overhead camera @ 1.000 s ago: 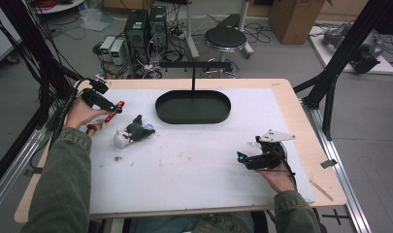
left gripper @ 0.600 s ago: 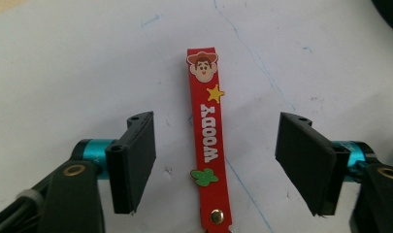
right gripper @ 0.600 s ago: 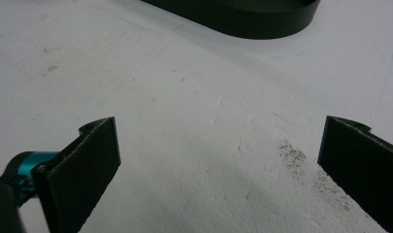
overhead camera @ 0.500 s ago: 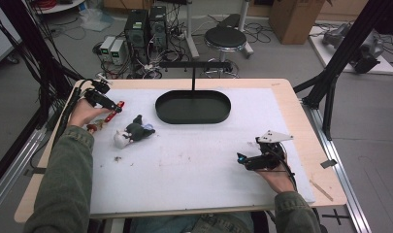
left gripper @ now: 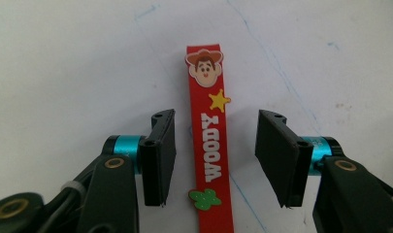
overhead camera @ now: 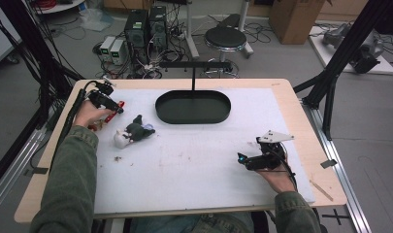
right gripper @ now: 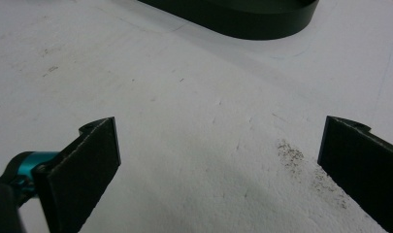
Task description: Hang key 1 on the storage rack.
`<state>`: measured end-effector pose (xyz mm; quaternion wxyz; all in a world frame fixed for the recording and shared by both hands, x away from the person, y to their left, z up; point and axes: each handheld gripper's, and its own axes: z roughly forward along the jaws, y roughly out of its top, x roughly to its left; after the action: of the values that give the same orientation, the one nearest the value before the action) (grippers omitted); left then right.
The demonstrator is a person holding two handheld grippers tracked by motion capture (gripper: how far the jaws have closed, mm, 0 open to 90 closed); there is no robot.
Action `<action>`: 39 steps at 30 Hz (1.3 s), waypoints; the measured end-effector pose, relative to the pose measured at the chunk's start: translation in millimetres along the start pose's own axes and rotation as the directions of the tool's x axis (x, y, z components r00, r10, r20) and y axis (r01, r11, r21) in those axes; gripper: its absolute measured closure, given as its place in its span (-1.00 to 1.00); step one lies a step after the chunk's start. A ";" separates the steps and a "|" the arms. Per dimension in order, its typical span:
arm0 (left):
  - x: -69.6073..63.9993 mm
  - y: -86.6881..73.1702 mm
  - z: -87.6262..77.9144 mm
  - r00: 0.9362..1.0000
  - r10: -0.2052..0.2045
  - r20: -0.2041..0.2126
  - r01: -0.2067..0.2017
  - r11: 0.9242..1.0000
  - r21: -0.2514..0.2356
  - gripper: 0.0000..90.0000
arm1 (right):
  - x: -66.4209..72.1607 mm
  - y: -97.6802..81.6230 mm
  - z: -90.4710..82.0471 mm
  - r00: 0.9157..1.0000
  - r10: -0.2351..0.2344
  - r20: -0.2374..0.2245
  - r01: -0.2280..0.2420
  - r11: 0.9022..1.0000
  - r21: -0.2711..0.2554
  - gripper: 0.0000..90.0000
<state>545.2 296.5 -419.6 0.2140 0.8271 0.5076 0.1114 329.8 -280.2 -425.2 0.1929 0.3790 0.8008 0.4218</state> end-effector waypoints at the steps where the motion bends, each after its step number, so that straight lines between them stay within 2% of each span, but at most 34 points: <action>1: -0.6 -0.2 -0.1 1.000 0.002 -0.007 -0.002 1.000 -0.001 0.17 | -0.1 0.0 -0.1 1.000 0.004 0.000 -0.004 1.000 0.001 -0.99; 3: -0.1 -0.2 -0.3 1.000 -0.002 -0.017 0.002 1.000 -0.001 0.21 | 0.0 -0.1 -0.6 1.000 0.008 0.004 -0.008 1.000 -0.001 -0.99; 4: 0.7 0.0 -0.7 1.000 -0.006 -0.022 0.006 1.000 -0.001 0.31 | -0.3 0.0 -0.8 1.000 0.005 0.002 -0.005 1.000 0.000 -0.99; 5: 1.5 0.0 -1.5 1.000 -0.013 -0.021 0.013 1.000 -0.002 0.43 | -0.3 0.0 -0.9 1.000 0.006 0.002 -0.006 1.000 0.001 -0.99; 6: 2.1 -0.1 -1.6 0.999 -0.029 -0.020 0.029 1.000 -0.003 0.64 | -0.2 0.0 -1.2 1.000 0.007 0.001 -0.007 1.000 0.002 -0.99; 13: 0.2 -0.2 -4.0 1.000 -0.004 -0.008 0.004 1.000 0.001 0.67 | -1.5 0.3 -2.1 1.000 0.003 0.000 -0.003 1.000 -0.007 -0.99; 15: -3.4 0.1 -9.0 0.999 0.032 0.005 -0.033 0.999 0.024 0.66 | -0.8 0.7 -2.2 1.000 0.011 0.000 -0.011 1.000 -0.008 -0.99; 16: -5.9 0.1 -11.3 0.998 0.060 -0.020 -0.060 0.998 0.030 0.66 | -0.4 0.9 -2.5 1.000 0.009 0.002 -0.009 1.000 -0.006 -0.99; 17: -6.7 0.1 -14.7 0.998 0.064 -0.026 -0.063 0.997 0.032 0.66 | -0.1 1.1 -2.7 1.000 0.007 0.002 -0.007 1.000 -0.005 -0.99; 18: -7.6 -0.2 -18.1 0.999 0.052 -0.004 -0.052 0.998 0.029 0.66 | 0.1 1.3 -2.9 1.000 0.002 0.000 -0.002 1.000 -0.004 -0.99; 19: -7.6 -0.2 -18.1 0.999 0.052 -0.004 -0.052 0.998 0.029 0.66 | 0.1 1.3 -2.9 1.000 0.002 0.000 -0.002 1.000 -0.004 -0.99; 20: -11.1 0.1 -25.2 0.998 0.067 -0.017 -0.067 0.997 0.032 0.66 | 0.8 1.5 -3.3 1.000 0.002 -0.003 -0.002 1.000 -0.008 -0.99; 22: -12.5 0.5 -30.1 0.998 0.063 -0.025 -0.062 0.998 0.027 0.66 | 1.1 1.8 -3.7 1.000 0.001 -0.007 -0.001 1.000 -0.009 -0.99; 23: -13.2 0.7 -38.1 0.999 0.052 -0.011 -0.052 0.999 0.015 0.66 | 1.3 2.7 -4.8 1.000 0.000 -0.013 0.000 1.000 -0.018 -0.99; 25: -12.7 0.6 -42.7 0.999 0.042 0.004 -0.042 0.999 0.012 0.66 | 1.2 2.9 -5.2 1.000 -0.001 -0.017 0.000 1.000 -0.020 -0.99; 26: -11.8 -0.3 -51.7 0.999 0.023 0.048 -0.024 0.999 0.022 0.66 | 1.1 3.9 -6.0 1.000 -0.001 -0.024 0.001 1.000 -0.029 -0.99; 27: -11.8 -0.3 -51.7 0.999 0.023 0.048 -0.024 0.999 0.022 0.66 | 1.1 3.9 -6.0 1.000 -0.001 -0.024 0.001 1.000 -0.029 -0.99; 29: -12.9 -2.1 -61.8 0.998 0.027 0.051 -0.028 0.999 0.028 0.66 | 0.9 4.5 -5.7 0.999 -0.005 -0.035 0.003 0.999 -0.032 -0.99; 30: -14.1 -4.1 -74.3 0.998 0.033 0.053 -0.035 0.999 0.028 0.66 | 0.9 5.2 -4.9 0.999 -0.008 -0.045 0.007 0.999 -0.033 -0.99; 31: -14.1 -4.1 -74.3 0.998 0.033 0.053 -0.035 0.999 0.028 0.66 | 1.2 5.7 -4.5 0.999 -0.011 -0.050 0.009 0.999 -0.033 -0.99; 32: -15.3 -6.6 -88.9 0.998 0.028 0.057 -0.029 1.000 0.010 0.66 | 1.6 6.2 -4.4 0.999 -0.013 -0.052 0.011 0.999 -0.032 -0.99; 34: -16.3 -9.3 -103.6 0.997 0.019 0.073 -0.019 1.000 0.004 0.66 | 2.7 7.1 -4.0 0.998 -0.018 -0.063 0.016 0.999 -0.035 -0.99; 35: -16.3 -9.3 -103.6 0.997 0.019 0.073 -0.019 1.000 0.004 0.66 | 2.7 7.1 -4.0 0.998 -0.018 -0.063 0.016 0.999 -0.035 -0.99; 36: -19.8 -13.4 -115.9 0.995 0.020 0.093 -0.021 1.000 0.009 0.66 | 4.0 7.6 -4.4 0.997 -0.023 -0.068 0.020 0.999 -0.038 -0.99; 37: -19.8 -13.4 -115.9 0.995 0.020 0.093 -0.021 1.000 0.009 0.66 | 4.0 7.6 -4.4 0.997 -0.023 -0.068 0.020 0.999 -0.038 -0.99; 38: -25.0 -17.1 -126.3 0.996 0.032 0.086 -0.034 0.999 0.017 0.66 | 4.4 7.8 -4.0 0.997 -0.026 -0.073 0.023 0.999 -0.041 -0.99; 39: -25.0 -17.1 -126.3 0.996 0.032 0.086 -0.034 0.999 0.017 0.66 | 4.1 7.8 -3.5 0.997 -0.028 -0.073 0.025 0.999 -0.042 -0.99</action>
<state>469.5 311.5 -315.2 0.2262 0.8413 0.4853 0.0746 328.5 -276.1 -416.7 0.1767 0.3486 0.8034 0.4492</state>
